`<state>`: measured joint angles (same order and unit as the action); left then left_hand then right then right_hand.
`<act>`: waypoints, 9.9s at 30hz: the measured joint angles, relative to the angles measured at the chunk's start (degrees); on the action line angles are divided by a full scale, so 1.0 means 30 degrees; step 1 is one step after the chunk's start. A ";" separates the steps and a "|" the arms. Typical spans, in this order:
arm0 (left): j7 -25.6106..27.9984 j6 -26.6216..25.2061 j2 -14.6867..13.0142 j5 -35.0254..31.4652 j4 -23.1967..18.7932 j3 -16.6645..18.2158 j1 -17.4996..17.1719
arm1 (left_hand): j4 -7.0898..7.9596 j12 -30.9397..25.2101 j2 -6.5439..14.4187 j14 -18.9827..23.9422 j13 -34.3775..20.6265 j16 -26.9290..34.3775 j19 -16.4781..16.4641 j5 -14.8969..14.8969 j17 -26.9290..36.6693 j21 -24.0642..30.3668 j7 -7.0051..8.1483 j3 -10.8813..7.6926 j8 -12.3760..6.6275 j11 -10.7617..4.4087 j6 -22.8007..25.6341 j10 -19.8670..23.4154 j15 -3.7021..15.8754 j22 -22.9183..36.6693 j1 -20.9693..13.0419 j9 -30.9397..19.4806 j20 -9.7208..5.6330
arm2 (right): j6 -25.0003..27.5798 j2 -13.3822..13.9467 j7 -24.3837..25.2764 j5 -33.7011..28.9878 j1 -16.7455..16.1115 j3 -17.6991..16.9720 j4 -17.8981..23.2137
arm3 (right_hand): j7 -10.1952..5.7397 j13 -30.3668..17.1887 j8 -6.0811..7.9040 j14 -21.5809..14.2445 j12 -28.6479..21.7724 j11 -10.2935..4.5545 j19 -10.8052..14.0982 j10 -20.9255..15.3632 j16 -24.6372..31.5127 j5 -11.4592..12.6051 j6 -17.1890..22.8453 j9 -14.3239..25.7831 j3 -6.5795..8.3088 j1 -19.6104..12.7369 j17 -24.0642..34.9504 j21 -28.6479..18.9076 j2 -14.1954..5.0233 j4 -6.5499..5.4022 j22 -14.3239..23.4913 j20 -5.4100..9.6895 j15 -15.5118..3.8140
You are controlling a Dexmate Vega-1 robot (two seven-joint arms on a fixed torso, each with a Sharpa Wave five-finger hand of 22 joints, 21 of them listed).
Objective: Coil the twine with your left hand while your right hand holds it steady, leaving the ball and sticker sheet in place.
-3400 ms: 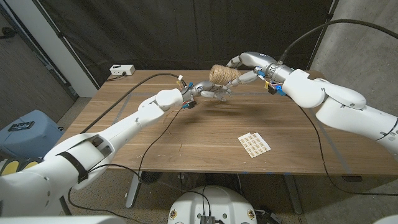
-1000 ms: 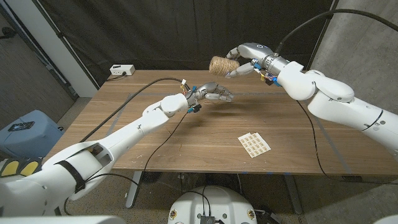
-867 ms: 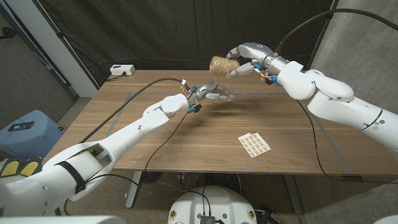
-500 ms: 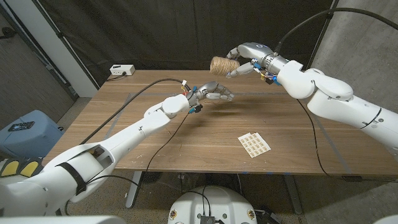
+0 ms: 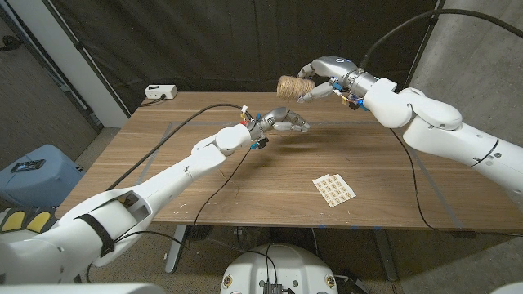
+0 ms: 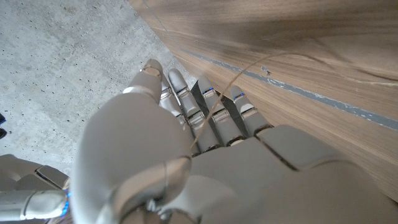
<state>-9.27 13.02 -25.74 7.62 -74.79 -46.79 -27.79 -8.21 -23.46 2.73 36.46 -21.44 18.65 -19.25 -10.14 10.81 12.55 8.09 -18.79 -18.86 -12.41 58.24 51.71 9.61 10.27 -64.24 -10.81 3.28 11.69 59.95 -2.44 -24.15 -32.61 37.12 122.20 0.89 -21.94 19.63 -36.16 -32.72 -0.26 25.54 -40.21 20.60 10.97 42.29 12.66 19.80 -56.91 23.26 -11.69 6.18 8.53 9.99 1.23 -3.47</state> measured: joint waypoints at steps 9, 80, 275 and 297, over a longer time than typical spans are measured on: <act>-0.0086 -0.0163 0.0083 -0.0042 -0.0134 -0.0163 0.0011 | -0.0056 0.0000 -0.0001 0.0038 -0.0081 -0.0001 -0.0069 0.0000 -0.0002 0.0000 0.0000 0.0054 0.0001 0.0072 -0.0001 0.0136 -0.0041 -0.0001 0.0000 0.0001 0.0069 | -0.0027 -0.0178 -0.0155 -0.0360 0.0371 0.0246 -0.0420 | -0.0001 -0.0097 -0.0011 0.0000 0.0081 -0.0002 0.0003 0.0001 0.0000 -0.0063 -0.0002 0.0001 0.0000 0.0001 -0.0001 0.0000 -0.0001 0.0000 0.0000 -0.0005 0.0000; -0.1754 0.0623 0.0731 0.0507 0.0732 -0.0472 0.0644 | -0.0081 0.0267 0.0220 0.0448 -0.0788 0.0070 -0.0238 -0.0090 0.0098 -0.0001 0.0033 0.0183 0.0002 0.0041 0.0646 0.0781 -0.0038 -0.0004 -0.0071 -0.0091 0.0103 | -0.0455 -0.2437 -0.0840 -0.2862 0.3697 0.2711 -0.4997 | 0.0241 -0.0019 0.0105 -0.0659 -0.0073 0.0038 0.0415 -0.0160 -0.0094 0.0001 0.0240 0.0000 -0.0183 -0.0017 0.0088 -0.0001 0.0016 0.0029 0.0000 0.0274 -0.0110; -0.3653 0.1082 -0.1479 0.2435 -0.5056 0.1226 0.0553 | -0.0134 0.0691 0.0446 0.1152 -0.2377 -0.0302 -0.0579 -0.0088 0.0439 -0.0001 -0.0202 0.0233 0.0005 0.0042 0.1088 0.1461 -0.0071 -0.0004 -0.0153 -0.0077 0.0102 | 0.1095 -0.3385 -0.1370 -0.4684 0.4317 0.5234 -0.8874 | 0.0348 0.0115 0.0192 -0.1843 0.0291 -0.0085 0.0860 -0.0373 -0.0655 0.0016 0.0348 0.0000 -0.0525 -0.0089 0.0353 -0.0001 0.0089 0.0054 -0.0040 0.0508 -0.0202; -0.3764 0.1412 -0.1425 0.2239 -0.4975 0.1250 0.0964 | -0.0134 0.0763 0.0486 0.1151 -0.2373 -0.0302 -0.0579 -0.0088 0.0389 -0.0001 -0.0202 0.0233 0.0006 0.0042 0.1087 0.1459 -0.0072 -0.0005 -0.0112 -0.0076 0.0102 | 0.1049 -0.2831 -0.1295 -0.4427 0.3527 0.5151 -0.8352 | 0.0447 0.0082 0.0252 -0.1952 0.0143 0.0002 0.0858 -0.0479 -0.0729 -0.0047 0.0447 0.0018 -0.0527 -0.0092 0.0389 -0.0001 0.0092 0.0055 -0.0038 0.0506 -0.0308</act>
<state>-20.56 17.25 -30.01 14.34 -89.71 -43.04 -24.90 -8.61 -21.17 4.19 39.91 -28.56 17.75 -20.99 -10.41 11.98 12.54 7.48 -18.09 -18.85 -12.28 61.50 56.09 9.40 10.26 -64.58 -11.03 3.58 14.84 51.46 -6.32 -37.43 -22.03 52.57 97.15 2.23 -21.70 20.39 -42.02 -32.29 -0.25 28.12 -41.65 18.41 10.83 43.63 12.71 18.22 -57.18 24.43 -11.69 6.45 8.69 9.88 2.75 -4.39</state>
